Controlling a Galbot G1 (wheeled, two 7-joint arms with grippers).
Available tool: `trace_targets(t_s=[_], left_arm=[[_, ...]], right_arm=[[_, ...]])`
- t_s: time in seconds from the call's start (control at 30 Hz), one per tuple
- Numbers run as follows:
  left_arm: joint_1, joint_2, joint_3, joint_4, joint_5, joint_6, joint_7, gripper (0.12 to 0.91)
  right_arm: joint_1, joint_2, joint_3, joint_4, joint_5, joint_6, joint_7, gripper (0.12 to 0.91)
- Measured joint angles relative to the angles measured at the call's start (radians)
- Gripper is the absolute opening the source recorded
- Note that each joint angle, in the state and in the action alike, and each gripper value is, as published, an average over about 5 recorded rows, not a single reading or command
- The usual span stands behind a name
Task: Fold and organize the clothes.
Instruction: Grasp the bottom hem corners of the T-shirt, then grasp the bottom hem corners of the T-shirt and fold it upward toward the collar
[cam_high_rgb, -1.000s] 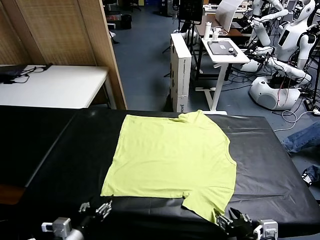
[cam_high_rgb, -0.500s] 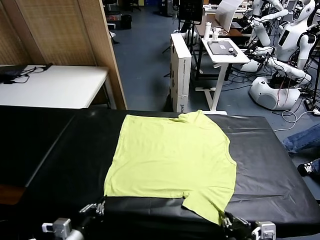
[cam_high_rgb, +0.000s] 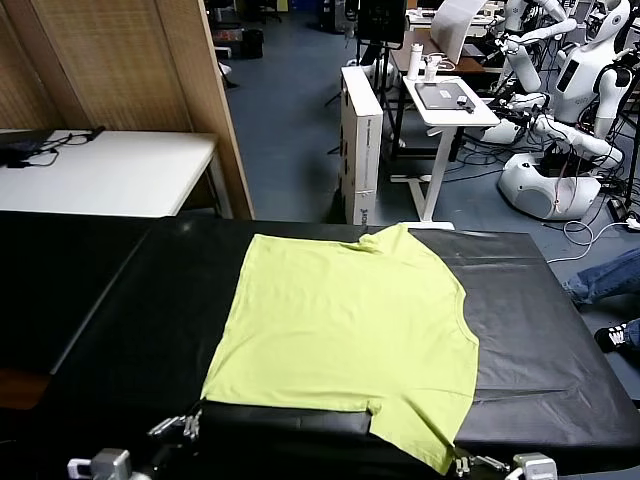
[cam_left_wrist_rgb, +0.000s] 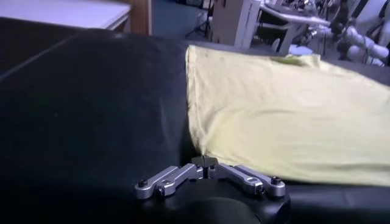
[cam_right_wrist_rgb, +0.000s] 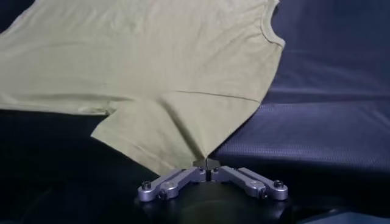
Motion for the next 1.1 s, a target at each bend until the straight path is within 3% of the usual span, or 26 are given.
trace_targets(t_s=[0.4,0.63,1.1], left_arm=[[-0.178,-0.063,0.027,0.043,-0.07,0.004,-0.037,0.146],[-0.308,-0.078,0.064,0.114,-0.036,-0.001,-0.042,0.146],[-0.469,-0.018,0.141,0.261,0.008,-0.008,-0.038,0.146]], right_arm=[[0.245,-0.083,-0.042,-0.176,0.003,0.159,-0.098,0.14],[0.433,-0.1,-0.121,-0.336,-0.005,0.191,-0.105,0.14],[0.732,-0.082,-0.298,-0.556,-0.064,0.186,-0.104,0.14]])
